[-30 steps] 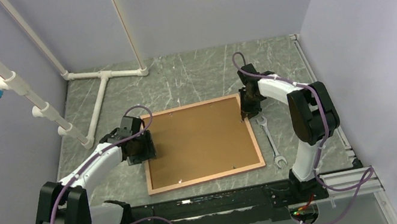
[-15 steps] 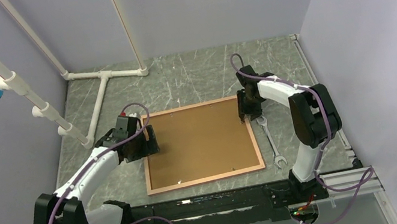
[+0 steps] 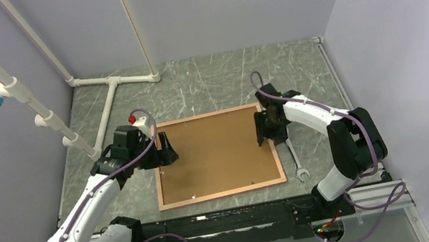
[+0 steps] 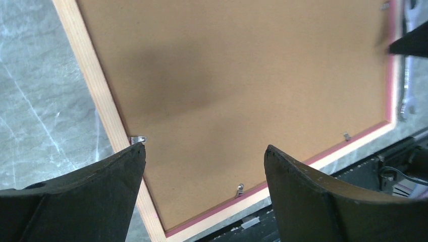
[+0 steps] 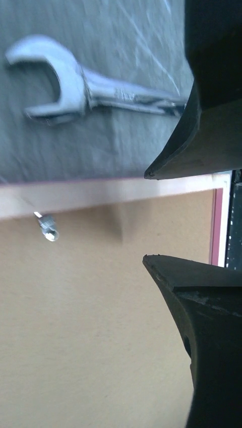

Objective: Put the photo into the frame

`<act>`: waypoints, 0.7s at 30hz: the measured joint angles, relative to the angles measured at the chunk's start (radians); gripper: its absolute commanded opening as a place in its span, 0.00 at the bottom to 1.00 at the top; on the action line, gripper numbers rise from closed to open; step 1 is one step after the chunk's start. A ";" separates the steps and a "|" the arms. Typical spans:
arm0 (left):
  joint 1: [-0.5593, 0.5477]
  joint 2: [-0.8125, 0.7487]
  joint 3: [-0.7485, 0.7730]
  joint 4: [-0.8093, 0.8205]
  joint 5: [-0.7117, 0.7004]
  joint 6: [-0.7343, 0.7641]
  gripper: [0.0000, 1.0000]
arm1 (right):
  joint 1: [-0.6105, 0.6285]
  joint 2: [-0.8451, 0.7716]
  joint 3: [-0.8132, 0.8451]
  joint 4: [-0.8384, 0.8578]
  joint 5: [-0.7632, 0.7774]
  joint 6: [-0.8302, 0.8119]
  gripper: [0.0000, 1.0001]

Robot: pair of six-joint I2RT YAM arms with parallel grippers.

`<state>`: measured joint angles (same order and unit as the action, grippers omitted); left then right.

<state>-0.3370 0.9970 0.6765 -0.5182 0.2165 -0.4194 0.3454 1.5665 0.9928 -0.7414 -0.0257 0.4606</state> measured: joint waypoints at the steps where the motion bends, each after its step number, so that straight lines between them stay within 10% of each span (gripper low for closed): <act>1: 0.000 -0.021 0.001 0.000 0.010 0.008 0.92 | 0.026 0.000 -0.010 -0.003 -0.002 0.009 0.54; 10: 0.000 -0.139 0.041 -0.003 0.080 0.047 0.92 | 0.103 0.067 -0.030 -0.007 -0.011 0.064 0.16; 21: 0.000 -0.172 0.048 -0.003 0.122 0.067 0.92 | 0.098 0.098 0.064 -0.013 0.021 0.057 0.46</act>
<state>-0.3370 0.8246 0.7250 -0.5213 0.3382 -0.3523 0.4431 1.6650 1.0573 -0.7544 -0.0044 0.5175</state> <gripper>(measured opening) 0.920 0.371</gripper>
